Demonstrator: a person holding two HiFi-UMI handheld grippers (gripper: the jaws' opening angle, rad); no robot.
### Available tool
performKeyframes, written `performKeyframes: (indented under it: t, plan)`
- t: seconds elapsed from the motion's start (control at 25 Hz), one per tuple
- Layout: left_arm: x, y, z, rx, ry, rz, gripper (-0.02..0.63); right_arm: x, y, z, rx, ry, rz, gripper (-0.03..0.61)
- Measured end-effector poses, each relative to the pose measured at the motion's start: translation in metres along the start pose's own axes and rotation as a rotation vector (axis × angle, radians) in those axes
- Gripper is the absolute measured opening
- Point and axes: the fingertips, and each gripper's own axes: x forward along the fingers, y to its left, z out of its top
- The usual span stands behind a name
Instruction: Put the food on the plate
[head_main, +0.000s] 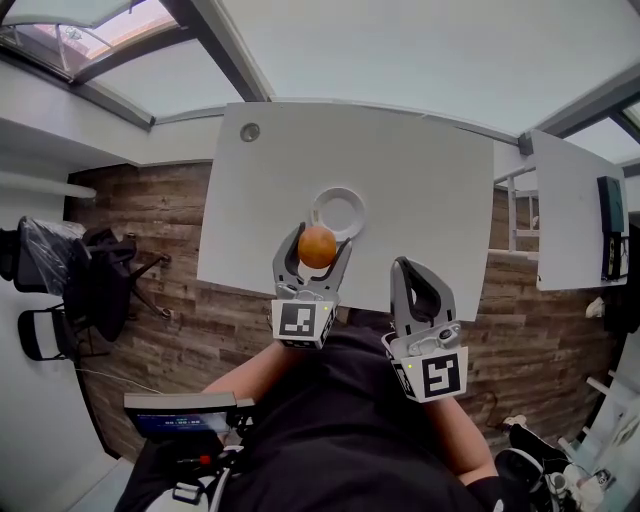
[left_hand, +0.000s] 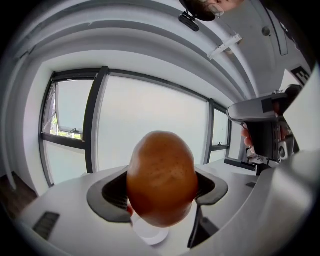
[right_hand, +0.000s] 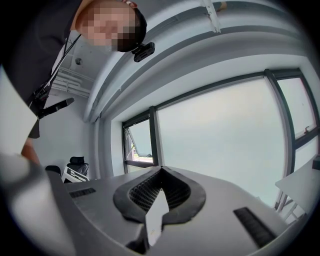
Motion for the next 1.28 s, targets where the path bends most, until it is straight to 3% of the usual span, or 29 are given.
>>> performKeyframes:
  t: [0.56,0.76,1.04,1.28]
  plan:
    - [0.051,0.016,-0.046,0.058,0.143,-0.006,0.339,0.004,-0.034,-0.003,0.006,0.02,-0.066,-0.003]
    - [0.062,0.018,-0.074,0.097,0.199,-0.01,0.339,0.007,-0.036,-0.006,0.008,0.027,-0.057,-0.003]
    - [0.071,0.026,-0.105,0.069,0.266,0.005,0.339,0.009,-0.039,-0.011,0.001,0.038,-0.054,-0.003]
    - [0.085,0.03,-0.123,0.098,0.305,-0.01,0.339,0.012,-0.04,-0.01,-0.007,0.034,-0.051,-0.003]
